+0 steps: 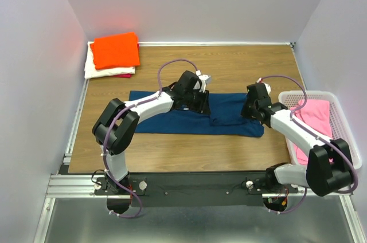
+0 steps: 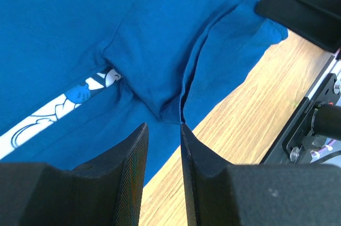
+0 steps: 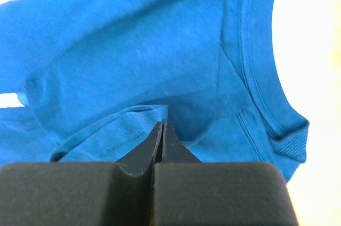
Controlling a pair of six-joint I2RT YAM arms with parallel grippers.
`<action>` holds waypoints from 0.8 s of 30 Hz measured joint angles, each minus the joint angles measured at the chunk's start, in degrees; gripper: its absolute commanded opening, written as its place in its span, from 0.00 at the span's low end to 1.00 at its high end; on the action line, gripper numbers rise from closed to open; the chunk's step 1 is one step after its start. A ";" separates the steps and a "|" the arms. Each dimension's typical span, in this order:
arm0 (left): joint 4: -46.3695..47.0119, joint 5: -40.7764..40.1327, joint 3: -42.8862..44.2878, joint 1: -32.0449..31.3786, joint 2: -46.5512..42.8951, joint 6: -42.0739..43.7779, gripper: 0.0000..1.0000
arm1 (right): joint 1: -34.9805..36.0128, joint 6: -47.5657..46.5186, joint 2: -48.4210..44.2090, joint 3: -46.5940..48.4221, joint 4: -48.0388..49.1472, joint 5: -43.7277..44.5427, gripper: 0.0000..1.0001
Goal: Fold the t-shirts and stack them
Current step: Fold the tshirt
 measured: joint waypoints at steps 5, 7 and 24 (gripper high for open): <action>0.02 0.15 0.72 -0.44 0.87 0.00 0.38 | 0.00 1.49 -2.73 -2.91 -1.33 0.00 0.03; 0.02 0.15 0.83 -0.46 1.05 0.00 0.38 | 0.00 2.19 -3.96 -4.11 -1.95 -0.02 0.04; -0.04 0.11 1.03 -0.46 2.91 -0.07 0.37 | 0.00 10.08 -9.14 -9.25 -6.51 -0.17 0.31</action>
